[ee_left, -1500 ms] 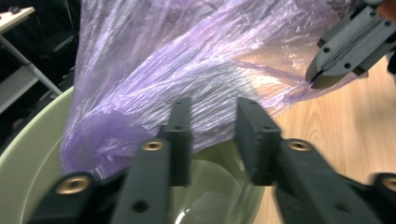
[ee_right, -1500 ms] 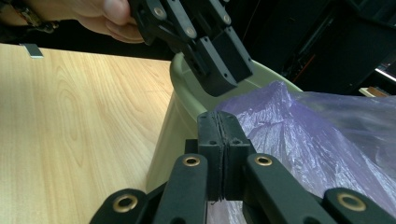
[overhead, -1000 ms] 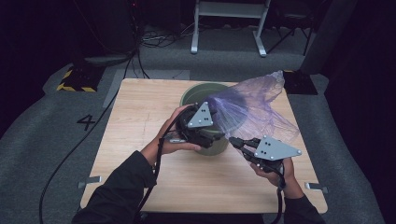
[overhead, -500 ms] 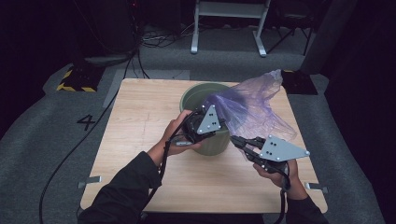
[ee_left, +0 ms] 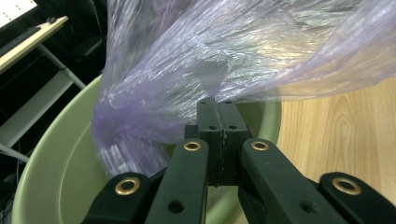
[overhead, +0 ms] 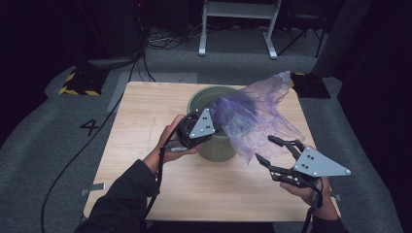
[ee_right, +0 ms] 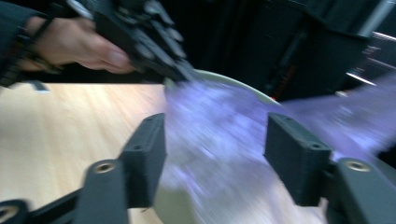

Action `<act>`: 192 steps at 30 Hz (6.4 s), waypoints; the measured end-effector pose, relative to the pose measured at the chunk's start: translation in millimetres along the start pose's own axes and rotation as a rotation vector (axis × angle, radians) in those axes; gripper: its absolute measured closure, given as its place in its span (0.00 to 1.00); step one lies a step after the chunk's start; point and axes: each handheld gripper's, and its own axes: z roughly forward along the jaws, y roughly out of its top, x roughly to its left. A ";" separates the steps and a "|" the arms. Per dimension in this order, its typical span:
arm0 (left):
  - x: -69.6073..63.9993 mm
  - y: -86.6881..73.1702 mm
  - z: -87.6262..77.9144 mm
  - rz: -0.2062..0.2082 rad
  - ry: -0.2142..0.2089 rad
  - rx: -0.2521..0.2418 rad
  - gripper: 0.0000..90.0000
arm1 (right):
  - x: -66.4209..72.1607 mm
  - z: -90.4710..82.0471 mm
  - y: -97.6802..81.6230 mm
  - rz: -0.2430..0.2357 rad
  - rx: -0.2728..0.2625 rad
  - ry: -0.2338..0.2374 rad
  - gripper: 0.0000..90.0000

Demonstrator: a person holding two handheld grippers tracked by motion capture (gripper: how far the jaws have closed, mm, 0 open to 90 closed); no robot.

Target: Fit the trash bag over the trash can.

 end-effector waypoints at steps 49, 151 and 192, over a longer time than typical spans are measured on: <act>-36.9 -66.2 -79.6 -0.263 -0.016 -0.184 0.17 | -37.9 46.5 -34.8 0.117 0.115 -0.030 0.96; 26.3 -80.0 -53.0 -0.303 0.134 -0.042 1.00 | -42.9 32.7 -22.7 0.121 0.020 -0.091 0.35; 67.3 -94.7 -2.2 -0.372 0.103 0.123 0.99 | -143.3 151.1 -13.0 0.242 0.325 -0.176 1.00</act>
